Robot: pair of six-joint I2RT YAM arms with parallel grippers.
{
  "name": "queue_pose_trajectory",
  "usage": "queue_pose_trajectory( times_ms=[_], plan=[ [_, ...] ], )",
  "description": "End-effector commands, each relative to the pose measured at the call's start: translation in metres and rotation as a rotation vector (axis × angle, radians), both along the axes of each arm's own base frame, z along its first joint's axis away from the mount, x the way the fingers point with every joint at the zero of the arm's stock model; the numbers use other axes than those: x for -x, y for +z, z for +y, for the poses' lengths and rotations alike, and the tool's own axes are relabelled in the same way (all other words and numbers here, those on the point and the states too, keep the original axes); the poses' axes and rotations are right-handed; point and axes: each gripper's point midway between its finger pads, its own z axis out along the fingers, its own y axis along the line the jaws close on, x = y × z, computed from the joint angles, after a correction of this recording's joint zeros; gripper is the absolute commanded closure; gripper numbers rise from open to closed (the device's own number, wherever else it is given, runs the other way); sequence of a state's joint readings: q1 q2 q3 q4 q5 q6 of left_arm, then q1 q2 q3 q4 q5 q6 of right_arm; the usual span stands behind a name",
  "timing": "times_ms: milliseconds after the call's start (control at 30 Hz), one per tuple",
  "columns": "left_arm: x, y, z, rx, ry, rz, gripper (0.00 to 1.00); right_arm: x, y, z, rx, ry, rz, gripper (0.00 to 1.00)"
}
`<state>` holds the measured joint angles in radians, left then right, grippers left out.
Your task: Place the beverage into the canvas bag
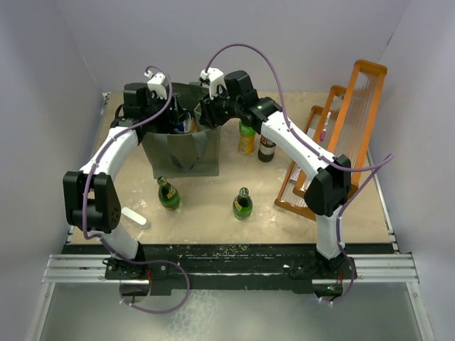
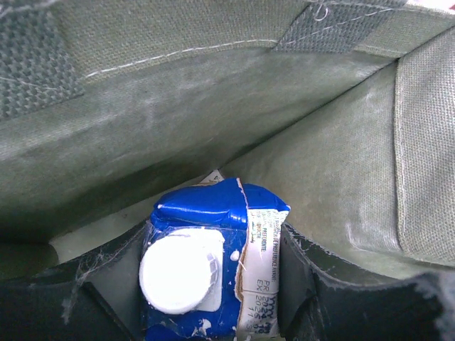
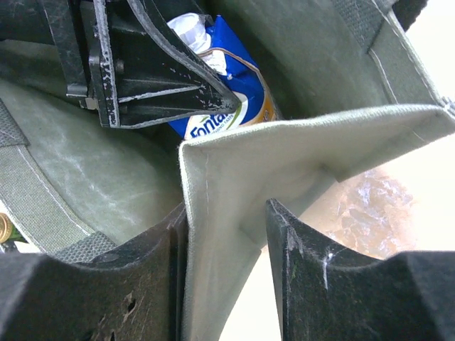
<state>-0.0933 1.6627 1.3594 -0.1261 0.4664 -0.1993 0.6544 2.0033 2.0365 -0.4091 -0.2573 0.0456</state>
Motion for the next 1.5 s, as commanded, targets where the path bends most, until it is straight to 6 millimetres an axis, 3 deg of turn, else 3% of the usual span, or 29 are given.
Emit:
queue_pose_trajectory(
  times_ms=[0, 467, 800, 1200, 1467],
  plan=[
    [-0.003, 0.109, -0.031, 0.104, -0.181, -0.337, 0.49, 0.012, 0.041, -0.002, -0.05, 0.041, -0.073, 0.52],
    [0.016, 0.135, -0.034, 0.024, -0.273, -0.438, 0.19, 0.005, 0.045, -0.019, 0.009, -0.025, -0.119, 0.47],
    [0.024, 0.156, -0.022, -0.064, -0.234, -0.514, 0.12, 0.013, 0.043, -0.028, 0.027, -0.026, -0.127, 0.5],
    [0.062, 0.199, -0.005, -0.219, -0.214, -0.641, 0.02, 0.044, 0.097, -0.035, -0.039, 0.064, -0.209, 0.37],
    [0.109, 0.202, -0.01, -0.253, -0.314, -0.599, 0.01, 0.056, 0.113, -0.073, 0.027, -0.017, -0.291, 0.32]
  ],
)
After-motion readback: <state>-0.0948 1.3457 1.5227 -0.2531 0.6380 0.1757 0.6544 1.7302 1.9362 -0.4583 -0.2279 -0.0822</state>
